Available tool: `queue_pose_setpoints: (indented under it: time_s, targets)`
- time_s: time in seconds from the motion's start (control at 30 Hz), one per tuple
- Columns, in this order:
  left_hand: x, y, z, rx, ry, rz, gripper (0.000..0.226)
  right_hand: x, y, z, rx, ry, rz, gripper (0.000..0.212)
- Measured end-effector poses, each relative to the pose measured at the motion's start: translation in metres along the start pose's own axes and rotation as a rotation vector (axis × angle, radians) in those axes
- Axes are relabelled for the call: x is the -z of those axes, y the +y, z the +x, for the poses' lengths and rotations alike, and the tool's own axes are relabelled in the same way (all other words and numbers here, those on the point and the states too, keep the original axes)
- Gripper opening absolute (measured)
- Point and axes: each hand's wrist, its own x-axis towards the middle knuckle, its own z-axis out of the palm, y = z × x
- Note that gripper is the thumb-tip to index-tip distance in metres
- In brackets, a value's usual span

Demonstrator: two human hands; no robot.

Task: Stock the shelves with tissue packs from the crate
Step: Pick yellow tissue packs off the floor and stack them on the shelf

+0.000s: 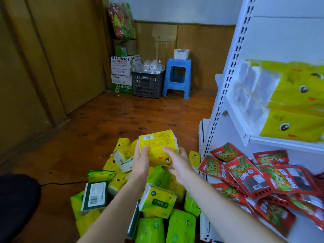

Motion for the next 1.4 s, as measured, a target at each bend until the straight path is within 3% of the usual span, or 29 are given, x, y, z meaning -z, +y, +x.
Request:
queue_pose_setpoints:
  time_s: [0.1, 0.23, 0.37, 0.47, 0.57, 0.67, 0.77, 0.83, 0.9, 1.0, 1.1, 1.17, 1.4]
  targets:
    - [0.004, 0.005, -0.006, -0.042, -0.015, 0.195, 0.056, 0.000, -0.001, -0.002, 0.216, 0.102, -0.178, 0.070]
    - [0.015, 0.023, -0.008, -0.122, 0.033, 0.305, 0.065, 0.003, -0.003, -0.019, 0.591, 0.093, -0.742, 0.084]
    - [0.021, 0.027, -0.003, -0.117, -0.049, 0.296, 0.083, -0.004, 0.003, -0.033, 0.771, -0.026, -1.259, 0.098]
    - [0.020, 0.023, -0.003, -0.097, -0.024, 0.321, 0.096, -0.009, 0.009, -0.036, 0.884, 0.004, -1.396, 0.096]
    - [0.019, 0.023, -0.005, -0.027, 0.040, 0.334, 0.096, -0.012, 0.010, -0.040, 0.928, -0.034, -1.341, 0.097]
    - [0.024, 0.021, -0.002, 0.047, 0.071, 0.239, 0.089, -0.009, 0.006, -0.043, 0.793, -0.207, -1.113, 0.099]
    - [0.033, 0.016, 0.001, 0.069, 0.064, 0.128, 0.078, 0.001, 0.010, -0.033, 0.594, -0.263, -0.781, 0.090]
    - [0.038, 0.016, 0.003, 0.110, 0.049, 0.085, 0.074, 0.009, 0.012, -0.024, 0.438, -0.185, -0.644, 0.084]
    - [0.038, 0.018, 0.006, 0.137, 0.003, 0.061, 0.071, 0.013, 0.008, -0.021, 0.226, -0.140, -0.493, 0.090]
    - [0.037, 0.018, 0.010, 0.168, -0.112, 0.013, 0.079, 0.012, -0.001, -0.021, -0.060, -0.226, -0.074, 0.091]
    - [0.033, 0.020, 0.018, 0.148, -0.183, -0.037, 0.072, 0.004, -0.023, -0.025, -0.020, -0.233, 0.101, 0.043]
    - [0.022, 0.048, 0.009, 0.082, -0.207, -0.079, 0.062, -0.004, -0.046, -0.030, 0.050, -0.194, 0.070, 0.028]
    - [-0.021, 0.150, 0.005, -0.146, -0.267, -0.121, 0.082, -0.008, -0.158, -0.059, 0.278, -0.180, -0.026, 0.050]
